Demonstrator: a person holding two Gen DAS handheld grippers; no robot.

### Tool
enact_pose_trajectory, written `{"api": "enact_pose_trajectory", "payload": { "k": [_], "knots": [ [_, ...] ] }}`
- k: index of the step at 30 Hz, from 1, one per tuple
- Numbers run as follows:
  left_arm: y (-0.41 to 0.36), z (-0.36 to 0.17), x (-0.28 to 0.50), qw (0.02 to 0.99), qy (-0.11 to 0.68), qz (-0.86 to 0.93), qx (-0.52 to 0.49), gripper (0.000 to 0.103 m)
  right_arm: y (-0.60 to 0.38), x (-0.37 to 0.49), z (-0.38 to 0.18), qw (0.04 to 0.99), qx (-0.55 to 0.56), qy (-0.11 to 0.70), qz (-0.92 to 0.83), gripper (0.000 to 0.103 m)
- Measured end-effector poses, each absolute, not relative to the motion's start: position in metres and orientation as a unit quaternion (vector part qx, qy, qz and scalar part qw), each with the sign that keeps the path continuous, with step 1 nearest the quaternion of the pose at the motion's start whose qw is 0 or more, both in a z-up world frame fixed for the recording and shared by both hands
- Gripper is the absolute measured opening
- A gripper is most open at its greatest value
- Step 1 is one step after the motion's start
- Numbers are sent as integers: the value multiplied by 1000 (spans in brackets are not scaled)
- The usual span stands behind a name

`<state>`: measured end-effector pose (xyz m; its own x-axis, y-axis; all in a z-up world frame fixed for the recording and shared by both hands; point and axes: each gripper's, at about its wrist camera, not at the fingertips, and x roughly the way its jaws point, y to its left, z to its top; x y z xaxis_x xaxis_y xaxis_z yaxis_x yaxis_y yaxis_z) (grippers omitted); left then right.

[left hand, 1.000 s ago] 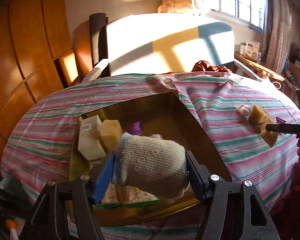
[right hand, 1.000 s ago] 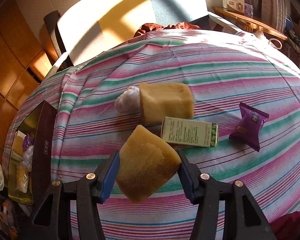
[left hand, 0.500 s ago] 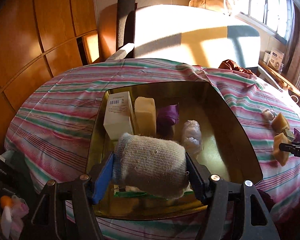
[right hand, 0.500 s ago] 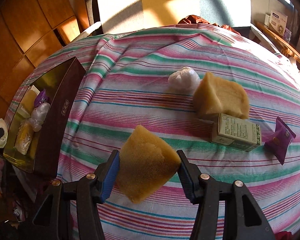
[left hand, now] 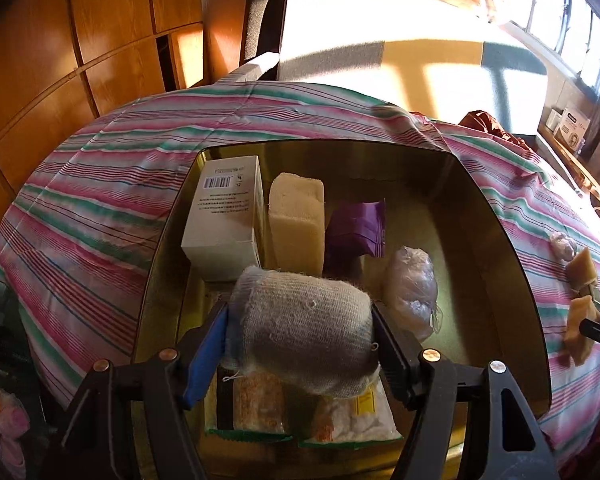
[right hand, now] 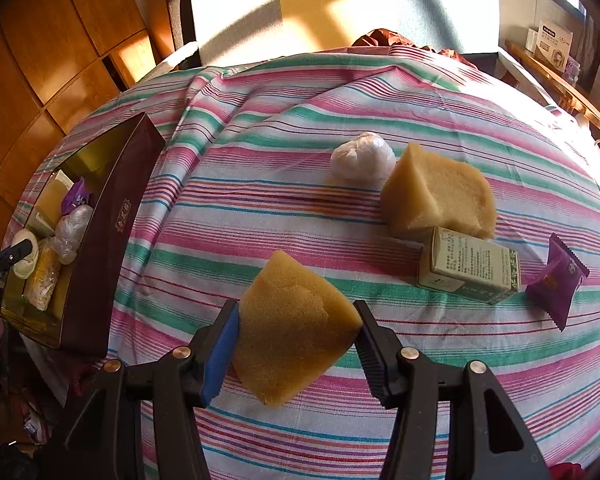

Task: Organize objects
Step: 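Lower the grey sock into the tray with the left gripper while the right approaches a sponge cake, then open the left gripper to release the sock while the right carries a sponge cake over the tray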

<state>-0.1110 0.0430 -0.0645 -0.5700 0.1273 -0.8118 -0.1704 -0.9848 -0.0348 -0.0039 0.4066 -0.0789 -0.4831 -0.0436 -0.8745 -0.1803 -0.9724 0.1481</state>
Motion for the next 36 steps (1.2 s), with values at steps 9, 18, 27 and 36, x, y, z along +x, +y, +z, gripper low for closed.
{"api": "enact_pose_trajectory", "payload": {
  "k": [9,18,27,36],
  "knots": [
    [51,-71,-134,86,32,886,-454,91,406,-5,-79,39,-507,106,854,57],
    [43,-51,-116,75,35,906,-415,101,404,-6,-80,50,-512,95,852,57],
    [30,-31,-83,71,18,916,-394,103,403,-7,-82,56,-516,86,850,57],
    [23,-14,-58,77,13,925,-373,103,388,-1,-66,45,-492,100,864,57]
  ]
}}
